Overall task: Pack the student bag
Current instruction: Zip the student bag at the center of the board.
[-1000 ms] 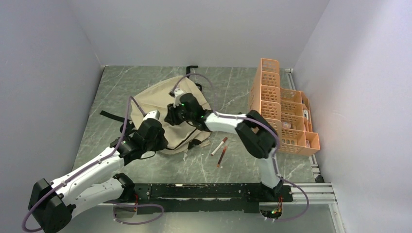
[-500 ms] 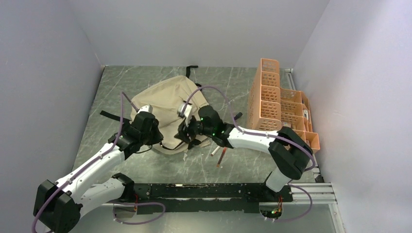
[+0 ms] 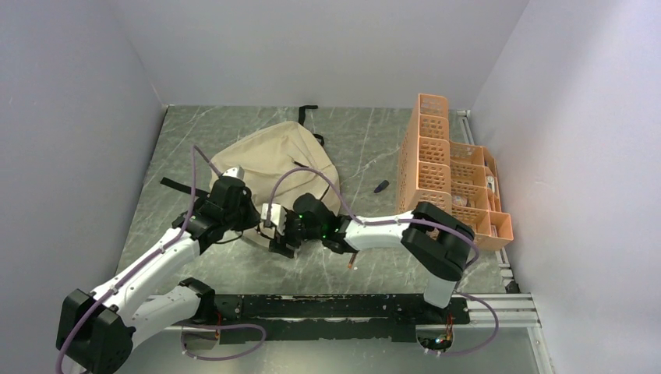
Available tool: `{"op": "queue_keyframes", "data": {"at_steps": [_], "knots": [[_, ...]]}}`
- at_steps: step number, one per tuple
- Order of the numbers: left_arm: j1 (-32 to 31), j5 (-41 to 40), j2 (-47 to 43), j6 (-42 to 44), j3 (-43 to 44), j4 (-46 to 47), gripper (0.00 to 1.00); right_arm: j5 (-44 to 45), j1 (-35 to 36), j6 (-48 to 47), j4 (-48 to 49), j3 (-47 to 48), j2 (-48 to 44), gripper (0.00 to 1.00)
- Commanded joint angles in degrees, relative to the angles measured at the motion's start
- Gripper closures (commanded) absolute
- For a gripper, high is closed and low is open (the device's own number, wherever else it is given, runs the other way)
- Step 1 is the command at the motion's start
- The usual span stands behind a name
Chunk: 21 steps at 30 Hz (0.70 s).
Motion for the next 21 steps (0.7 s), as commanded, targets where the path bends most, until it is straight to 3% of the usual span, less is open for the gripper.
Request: {"op": "queue_keyframes", "data": {"at_steps": [1, 6, 16, 21], "knots": [[1.05, 2.12, -0.6, 1.02, 1.3, 1.83, 0.95, 4.92, 1.97, -2.37, 4.66, 1.57, 2.59, 0.28], [1.45, 2.92, -0.12, 0.96, 1.21, 2.46, 0.95, 10.56, 3.37, -3.72, 7.29, 2.62, 5.79, 0.37], [6.39, 3.48, 3.09, 3.32, 2.05, 3.11, 0.95, 11.52, 3.91, -4.59, 7.84, 2.38, 5.44, 0.99], [8.73, 3.67, 8.85, 5.64, 4.28, 4.38, 0.95, 6.97, 4.05, -6.35, 8.33, 0.65, 3.73, 1.0]]}}
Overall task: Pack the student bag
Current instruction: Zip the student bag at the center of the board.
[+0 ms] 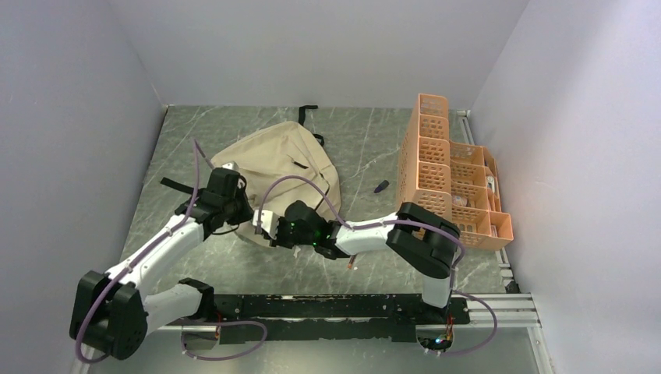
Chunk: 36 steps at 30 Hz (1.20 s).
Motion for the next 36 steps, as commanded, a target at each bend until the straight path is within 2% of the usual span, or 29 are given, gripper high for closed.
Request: {"op": "queue_keyframes", "data": {"at_steps": [1, 7, 18, 23, 27, 31, 33, 36], "knots": [[2.01, 1.4, 4.54, 3.25, 3.91, 3.14, 0.95, -4.39, 0.5, -2.67, 2.91, -1.71, -2.73, 1.0], [4.64, 1.43, 9.43, 3.94, 4.79, 5.43, 0.95, -11.14, 1.23, -7.74, -0.03, -3.91, -2.81, 1.0], [13.68, -3.2, 11.85, 7.13, 9.91, 4.28, 0.95, -11.67, 1.94, -8.52, -1.29, -6.53, -2.04, 1.0], [17.34, -3.27, 15.65, 8.65, 12.15, 5.71, 0.95, -12.42, 2.07, -8.77, -1.73, -6.86, -2.37, 1.0], [18.6, -1.56, 18.46, 8.59, 12.89, 7.85, 0.95, -12.52, 2.11, -8.38, -1.73, -6.94, -2.52, 1.0], [18.9, 2.65, 17.34, 9.55, 13.44, 9.96, 0.95, -12.27, 2.03, -5.97, 0.13, -6.33, -3.13, 1.0], [18.88, 2.72, 15.86, 9.88, 14.75, 9.32, 0.83, -12.26, 2.06, -4.02, 0.48, -4.25, -2.48, 1.0], [18.89, 1.2, 13.75, 10.36, 18.47, 5.71, 0.58, -12.45, 2.05, -0.9, 0.59, 1.19, -0.03, 1.0]]}}
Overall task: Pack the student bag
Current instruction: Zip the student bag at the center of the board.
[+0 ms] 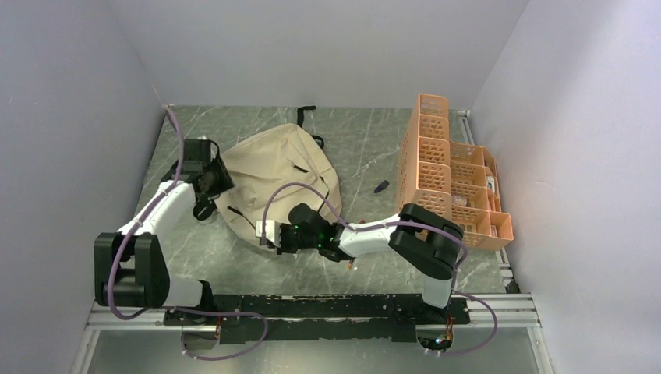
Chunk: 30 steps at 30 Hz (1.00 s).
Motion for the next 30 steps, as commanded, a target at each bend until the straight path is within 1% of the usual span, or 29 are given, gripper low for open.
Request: {"op": "queue_keyframes", "data": {"at_steps": [1, 2, 4, 7, 8, 10, 11, 13, 16, 19, 21, 23, 24, 25, 27, 30], "knots": [[1.11, -2.67, -5.01, 1.69, 8.33, 2.59, 0.53, -6.11, 1.94, 6.72, -1.61, 7.6, 2.72, 1.0], [1.17, -3.9, -5.77, 1.87, 9.65, 0.5, 0.48, -6.62, 1.94, 7.12, -2.29, 10.21, 3.91, 1.0], [1.23, -8.1, -7.39, 1.82, 12.13, -2.68, 0.43, -7.97, 2.02, 7.83, -3.46, 15.21, 6.37, 1.0], [1.52, -14.59, -9.49, 2.7, 14.82, -6.29, 0.39, -10.0, 2.23, 9.12, -5.41, 22.41, 11.07, 0.95], [1.62, -16.27, -10.07, 2.98, 15.36, -7.05, 0.38, -10.86, 2.47, 9.27, -6.55, 24.68, 12.52, 0.9], [1.64, -17.81, -10.86, 3.4, 15.9, -7.68, 0.36, -11.73, 2.77, 9.96, -8.39, 28.66, 14.38, 0.76], [1.65, -17.57, -11.13, 3.42, 15.69, -7.41, 0.34, -11.53, 2.79, 10.98, -8.11, 29.56, 14.54, 0.71], [1.66, -14.59, -11.62, 3.65, 14.69, -5.95, 0.32, -9.63, 2.73, 12.5, -6.3, 28.56, 13.11, 0.59], [1.72, -9.65, -11.68, 3.77, 12.74, -3.49, 0.3, -5.79, 2.56, 12.69, -6.12, 25.86, 8.72, 0.53], [1.62, -4.6, -11.39, 3.73, 11.93, -1.29, 0.29, 0.24, 2.11, 15.46, -7.63, 22.45, 2.95, 0.51], [1.59, -1.31, -11.16, 4.06, 11.58, 0.5, 0.27, 4.63, 1.56, 19.44, -8.22, 19.74, -1.43, 0.5], [1.35, 1.33, -10.98, 4.09, 10.87, 2.41, 0.26, 12.09, 0.63, 26.67, -10.39, 18.13, -5.43, 0.5], [1.07, 2.55, -10.8, 4.11, 10.44, 3.27, 0.19, 14.98, -0.23, 31.37, -13.88, 18.29, -6.85, 0.5], [0.59, 3.34, -10.64, 4.2, 10.06, 4.15, 0.15, 17.56, -1.02, 33.99, -16.71, 18.66, -8.1, 0.49], [-0.94, 4.11, -9.99, 4.36, 9.75, 5.47, 0.14, 21.99, -3.62, 39.66, -21.47, 19.11, -10.31, 0.48], [-5.16, 3.23, -9.2, 4.41, 9.72, 7.66, 0.15, 23.58, -9.56, 48.0, -22.2, 15.81, -13.74, 0.47]]}}
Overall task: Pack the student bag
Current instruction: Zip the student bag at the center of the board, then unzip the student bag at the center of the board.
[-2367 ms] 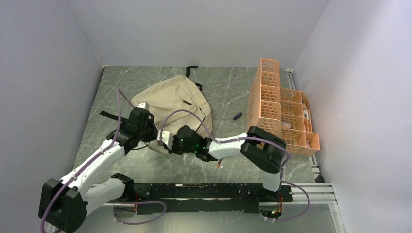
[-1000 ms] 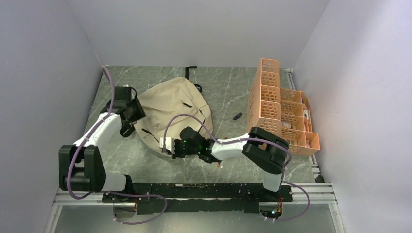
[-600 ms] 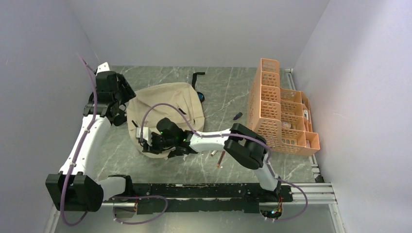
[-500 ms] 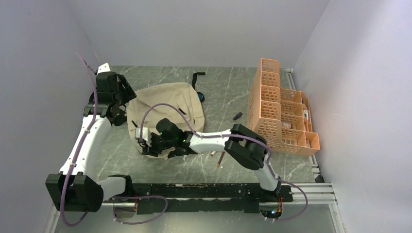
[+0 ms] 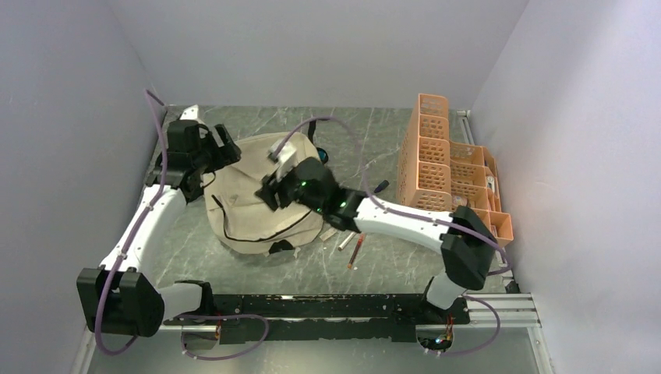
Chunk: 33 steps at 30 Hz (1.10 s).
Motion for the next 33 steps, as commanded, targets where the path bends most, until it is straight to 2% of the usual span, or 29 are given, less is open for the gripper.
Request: {"op": "queue_keyframes", "data": {"at_steps": [1, 4, 7, 15, 21, 28, 33], "knots": [[-5.93, 2.56, 1.5, 0.72, -0.21, 6.58, 0.15, 8.85, -8.88, 18.2, -6.24, -4.23, -4.32, 0.47], [-11.79, 0.44, 4.29, -0.43, 1.04, 8.49, 0.16, 8.44, -15.83, 25.89, -7.92, -7.11, -4.8, 0.48], [-15.94, -0.41, 8.46, -3.69, 1.8, 10.07, 0.19, 4.38, -20.9, 28.66, -10.02, -6.9, -2.34, 0.48], [-21.93, -4.23, 19.02, -10.6, 4.6, 10.98, 0.25, -4.59, -25.15, 30.87, -9.36, -3.12, 7.34, 0.48], [-23.47, -7.71, 25.51, -13.67, 7.86, 9.02, 0.3, -9.01, -26.74, 32.53, -7.19, -2.13, 12.06, 0.53], [-23.46, -9.84, 31.67, -15.25, 11.38, 6.95, 0.39, -10.64, -26.8, 33.47, -4.46, -4.55, 12.31, 0.55], [-23.47, -10.41, 33.81, -15.18, 12.98, 5.98, 0.42, -10.52, -26.78, 33.03, -4.62, -5.11, 12.32, 0.56]]}}
